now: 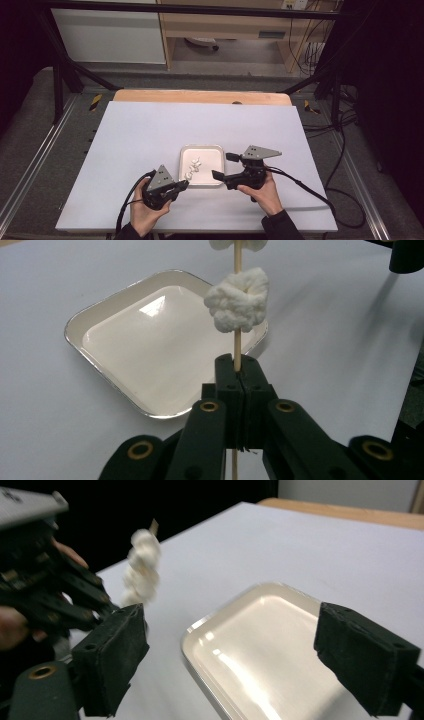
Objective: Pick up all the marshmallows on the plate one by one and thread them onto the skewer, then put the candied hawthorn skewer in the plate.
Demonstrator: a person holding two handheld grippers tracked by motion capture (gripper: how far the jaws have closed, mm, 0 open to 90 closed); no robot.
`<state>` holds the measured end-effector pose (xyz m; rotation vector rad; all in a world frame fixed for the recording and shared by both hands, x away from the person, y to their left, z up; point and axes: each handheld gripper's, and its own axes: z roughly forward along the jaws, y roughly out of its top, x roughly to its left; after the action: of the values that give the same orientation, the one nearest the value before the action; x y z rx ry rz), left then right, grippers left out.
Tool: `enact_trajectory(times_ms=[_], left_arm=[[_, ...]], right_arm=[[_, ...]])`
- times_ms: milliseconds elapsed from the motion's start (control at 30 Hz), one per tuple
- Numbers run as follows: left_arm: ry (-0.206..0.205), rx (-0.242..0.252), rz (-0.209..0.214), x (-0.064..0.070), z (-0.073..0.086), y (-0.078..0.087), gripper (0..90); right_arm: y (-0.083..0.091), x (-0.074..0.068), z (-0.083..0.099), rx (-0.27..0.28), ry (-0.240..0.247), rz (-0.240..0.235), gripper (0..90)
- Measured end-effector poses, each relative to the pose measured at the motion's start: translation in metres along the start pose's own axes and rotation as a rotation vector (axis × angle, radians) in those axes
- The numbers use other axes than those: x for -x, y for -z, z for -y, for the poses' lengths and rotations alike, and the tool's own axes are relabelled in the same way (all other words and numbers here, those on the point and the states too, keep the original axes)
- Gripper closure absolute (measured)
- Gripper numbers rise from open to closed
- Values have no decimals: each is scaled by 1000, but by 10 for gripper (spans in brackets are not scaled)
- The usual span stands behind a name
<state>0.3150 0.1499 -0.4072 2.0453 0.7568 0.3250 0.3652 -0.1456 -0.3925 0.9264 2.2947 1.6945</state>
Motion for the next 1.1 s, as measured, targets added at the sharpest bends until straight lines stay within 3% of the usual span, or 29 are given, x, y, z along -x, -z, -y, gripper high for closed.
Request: enact_trajectory(times_ms=[300, 700, 867, 1100], left_arm=[[32, -13, 13, -8, -4, 3, 887], [56, -42, 15, -21, -23, 8, 886], [60, -73, 9, -26, -34, 6, 886], [73, -112, -5, -33, -51, -2, 886]], right_arm=[[20, 27, 25, -159, 20, 98, 8], [59, 50, 50, -173, 26, 168, 8], [64, 53, 59, -203, 23, 180, 7], [70, 58, 64, -206, 11, 190, 7]])
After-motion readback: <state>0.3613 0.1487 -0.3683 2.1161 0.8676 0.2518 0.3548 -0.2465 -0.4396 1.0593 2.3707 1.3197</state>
